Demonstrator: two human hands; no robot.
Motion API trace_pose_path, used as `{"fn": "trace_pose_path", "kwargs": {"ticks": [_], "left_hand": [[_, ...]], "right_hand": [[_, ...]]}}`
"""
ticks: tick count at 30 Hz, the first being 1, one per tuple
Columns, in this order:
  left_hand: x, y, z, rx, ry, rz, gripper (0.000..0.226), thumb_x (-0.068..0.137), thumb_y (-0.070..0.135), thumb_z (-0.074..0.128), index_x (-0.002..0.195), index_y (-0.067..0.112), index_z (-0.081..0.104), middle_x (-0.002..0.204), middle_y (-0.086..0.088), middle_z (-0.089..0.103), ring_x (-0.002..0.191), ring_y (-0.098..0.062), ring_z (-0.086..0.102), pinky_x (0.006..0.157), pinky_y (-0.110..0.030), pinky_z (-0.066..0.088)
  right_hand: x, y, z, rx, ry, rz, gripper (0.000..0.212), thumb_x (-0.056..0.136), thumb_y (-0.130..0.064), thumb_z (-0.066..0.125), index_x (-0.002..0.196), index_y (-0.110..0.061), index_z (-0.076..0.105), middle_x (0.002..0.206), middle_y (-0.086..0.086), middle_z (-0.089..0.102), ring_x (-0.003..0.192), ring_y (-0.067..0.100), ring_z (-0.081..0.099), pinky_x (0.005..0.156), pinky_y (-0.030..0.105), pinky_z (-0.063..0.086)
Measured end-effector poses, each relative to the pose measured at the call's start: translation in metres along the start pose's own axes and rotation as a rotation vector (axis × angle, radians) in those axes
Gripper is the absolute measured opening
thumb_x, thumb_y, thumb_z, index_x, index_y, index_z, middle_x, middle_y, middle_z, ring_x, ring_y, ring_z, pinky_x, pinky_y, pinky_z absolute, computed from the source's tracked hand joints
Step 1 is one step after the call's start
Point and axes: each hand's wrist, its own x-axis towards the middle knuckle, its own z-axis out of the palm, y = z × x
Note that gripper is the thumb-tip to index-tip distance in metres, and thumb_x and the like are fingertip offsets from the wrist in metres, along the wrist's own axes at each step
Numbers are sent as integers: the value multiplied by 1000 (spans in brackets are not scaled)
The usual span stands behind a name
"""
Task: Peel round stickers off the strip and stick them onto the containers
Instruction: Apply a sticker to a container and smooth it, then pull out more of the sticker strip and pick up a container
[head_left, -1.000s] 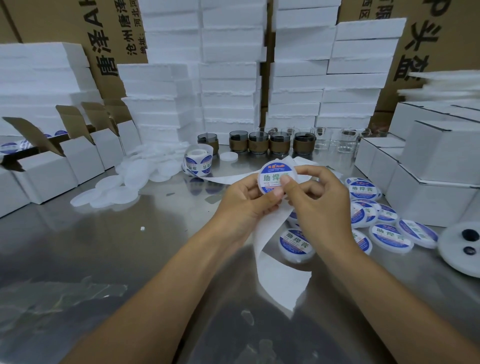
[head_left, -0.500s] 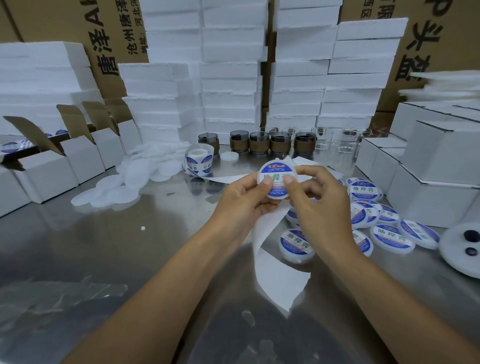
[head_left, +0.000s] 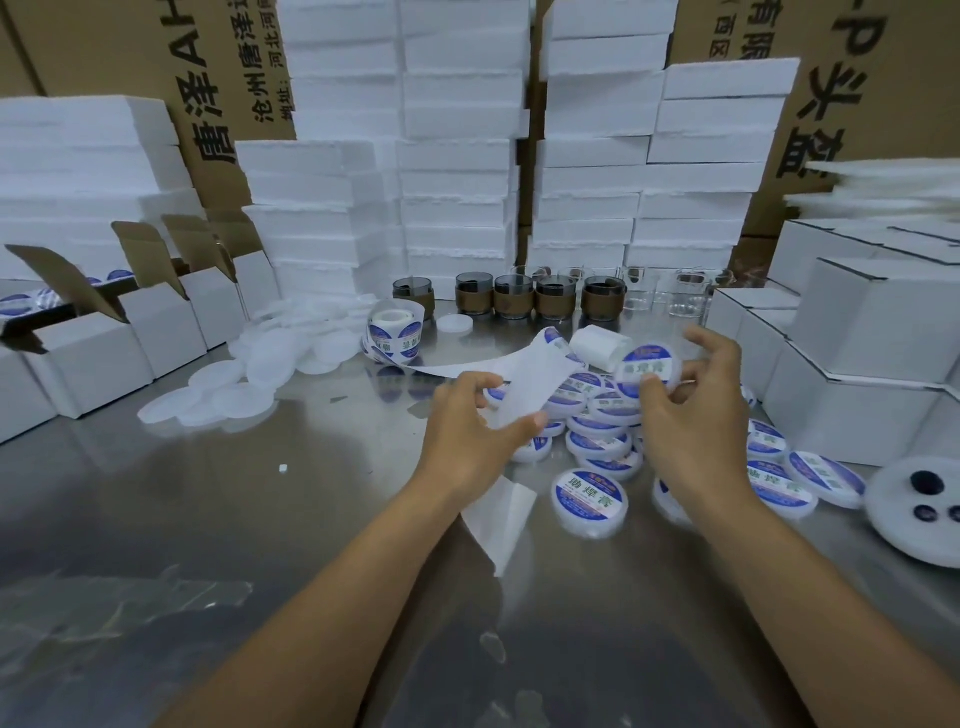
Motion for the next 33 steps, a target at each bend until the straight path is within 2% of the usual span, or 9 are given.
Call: {"fn": "trace_pose_path", "kwargs": {"ticks": [4,10,15,18,21,25,28,30,33], "left_hand": [[1,-4,-1,65,-53,-16,68,80,33,73,138,22,38,138,-2,39,125,-18,39,99,-27,36],[-3,6,-3,-50,-58,47,50,82,19,71,125,23,46,121,6,54,107,-11,50,81,-25,45],[-12,21,-3,-166,-227,135,38,83,10,67,110,31,51,109,7,61,101,-13,59,69,-21,52],[-18,27,-4,-218,-375,209,37,83,6,66,113,26,56,108,3,65,99,-12,62,70,-17,50],[-22,31,-6,-308,-484,230,34,83,7,66,114,20,60,105,0,67,95,-11,64,73,-19,51],[-22,34,-13,-606,-599,109,30,84,41,52,96,24,74,93,1,71,87,-17,65,77,-26,53],[-12,33,-15,-743,-450,4,46,91,53,41,97,19,73,89,-2,68,80,-15,65,73,-26,53],[-7,31,-15,-729,-227,-112,31,95,32,46,86,11,68,67,-3,61,60,-15,59,53,-22,49],[-4,24,-14,-596,-106,-335,21,94,10,46,79,6,61,56,-4,55,50,-16,53,45,-23,49]], "right_hand": [[1,4,-1,-162,5,42,45,87,-5,56,127,-19,41,100,-1,54,88,20,59,74,38,52],[0,10,-4,-478,75,-81,36,87,-14,58,123,-14,52,127,10,43,110,26,48,80,33,40],[-6,2,2,-594,-187,-385,75,81,-17,69,143,-31,30,146,1,31,132,20,28,106,40,30],[-11,1,7,-603,-285,-468,74,72,-10,75,138,-22,43,139,7,45,126,29,40,103,46,32],[-12,2,8,-536,-226,-488,50,64,2,76,111,-5,62,109,14,63,102,34,55,84,42,42],[-14,-6,6,-172,-214,-259,36,72,1,69,92,-29,64,85,-8,60,78,-2,52,64,11,36],[-12,-15,7,51,-172,-42,29,80,-3,67,91,-29,61,77,-24,56,67,-18,54,57,13,40],[-10,-17,9,137,-153,137,25,83,-6,63,101,-24,61,78,-17,61,65,-8,60,56,20,47],[-11,-18,12,326,-183,388,25,87,-10,60,100,-30,54,82,0,68,60,10,69,48,22,52]]}}
